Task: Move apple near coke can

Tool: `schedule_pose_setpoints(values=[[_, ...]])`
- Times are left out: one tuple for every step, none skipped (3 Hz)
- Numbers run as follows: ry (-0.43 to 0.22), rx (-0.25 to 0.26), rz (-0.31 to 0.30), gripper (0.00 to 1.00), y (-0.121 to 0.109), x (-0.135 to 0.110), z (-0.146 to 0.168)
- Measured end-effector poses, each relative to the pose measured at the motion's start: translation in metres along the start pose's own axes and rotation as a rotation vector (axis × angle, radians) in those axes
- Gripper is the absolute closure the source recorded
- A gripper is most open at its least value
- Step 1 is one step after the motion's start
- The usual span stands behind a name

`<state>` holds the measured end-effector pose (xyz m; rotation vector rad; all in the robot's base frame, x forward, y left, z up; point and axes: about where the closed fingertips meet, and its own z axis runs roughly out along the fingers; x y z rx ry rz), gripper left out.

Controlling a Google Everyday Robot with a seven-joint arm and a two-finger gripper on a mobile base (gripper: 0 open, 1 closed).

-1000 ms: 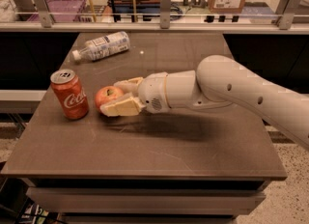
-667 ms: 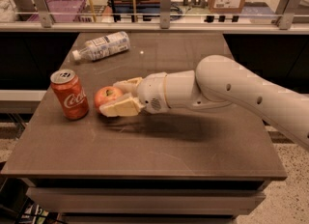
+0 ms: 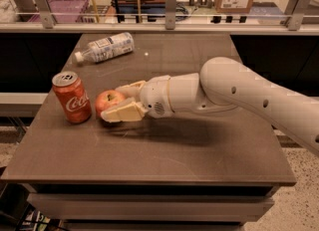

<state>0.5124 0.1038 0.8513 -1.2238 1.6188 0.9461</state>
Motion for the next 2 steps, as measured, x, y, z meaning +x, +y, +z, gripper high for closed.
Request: schedule_pose_setpoints(values=[[0.000, -0.002, -0.002, 0.00, 0.0012, -0.0007, 0.0011], [0.000, -0.003, -0.002, 0.00, 0.0012, -0.0008, 0.0011]])
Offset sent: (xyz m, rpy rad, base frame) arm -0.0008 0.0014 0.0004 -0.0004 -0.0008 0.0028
